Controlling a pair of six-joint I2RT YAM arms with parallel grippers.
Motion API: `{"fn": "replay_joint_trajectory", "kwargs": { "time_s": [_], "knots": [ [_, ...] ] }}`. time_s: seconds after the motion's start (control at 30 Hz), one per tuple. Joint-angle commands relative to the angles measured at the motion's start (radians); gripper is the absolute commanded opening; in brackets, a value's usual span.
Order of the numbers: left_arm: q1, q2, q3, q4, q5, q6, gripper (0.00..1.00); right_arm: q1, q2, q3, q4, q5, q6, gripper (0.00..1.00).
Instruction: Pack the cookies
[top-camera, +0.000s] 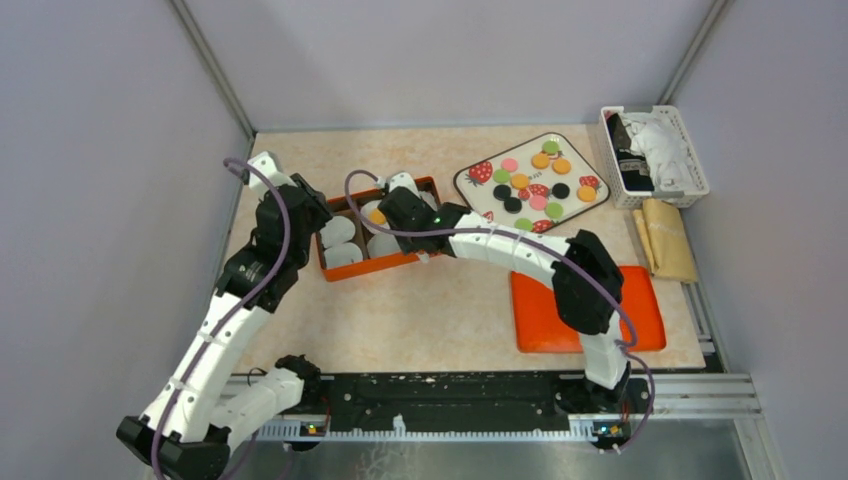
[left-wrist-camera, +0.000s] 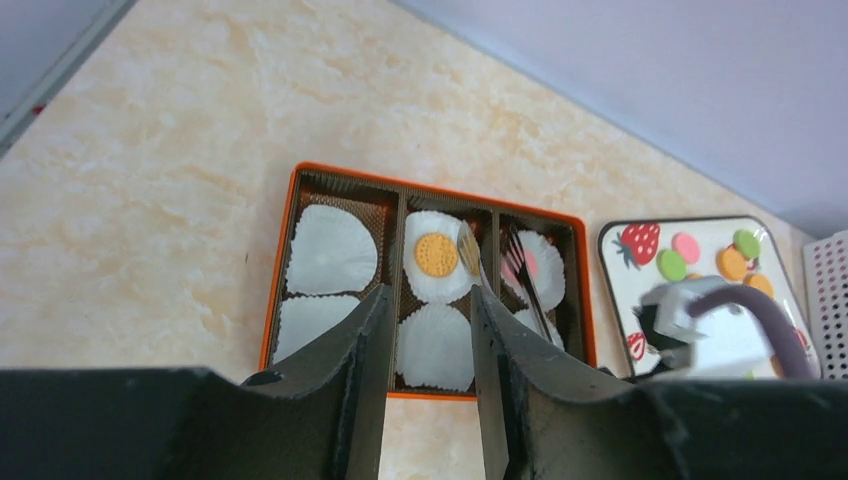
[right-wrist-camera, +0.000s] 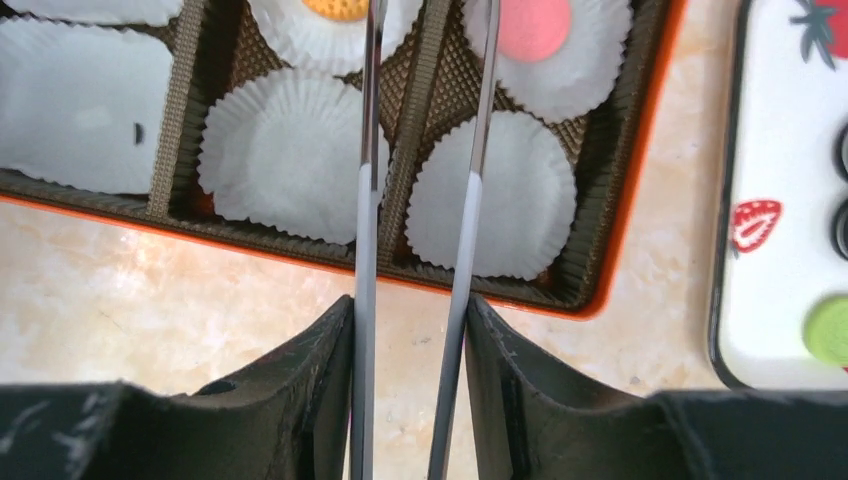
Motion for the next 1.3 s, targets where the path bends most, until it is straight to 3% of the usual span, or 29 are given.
{"fn": "replay_joint_trajectory", "kwargs": {
  "time_s": [0.0, 0.33, 0.77, 1.27],
  "knots": [
    [0.004, -0.025, 0.053, -0.006, -0.055, -0.003, 0.41, -0.003, -0.168, -0.018, 0.057, 0.078, -0.015, 0.25],
    [0.005, -0.011, 0.019, 0.04, -0.001, 0.008, 0.42, -0.039, -0.386, -0.179, 0.054, 0.216, -0.021, 0.25],
    [0.005, 0.043, -0.001, 0.086, 0.091, -0.002, 0.41, -0.24, -0.543, -0.495, 0.071, 0.158, 0.062, 0.26],
    [0.005, 0.052, -0.015, 0.097, 0.127, -0.013, 0.4, -0.258, -0.684, -0.656, 0.01, 0.145, 0.147, 0.26]
  ]
}}
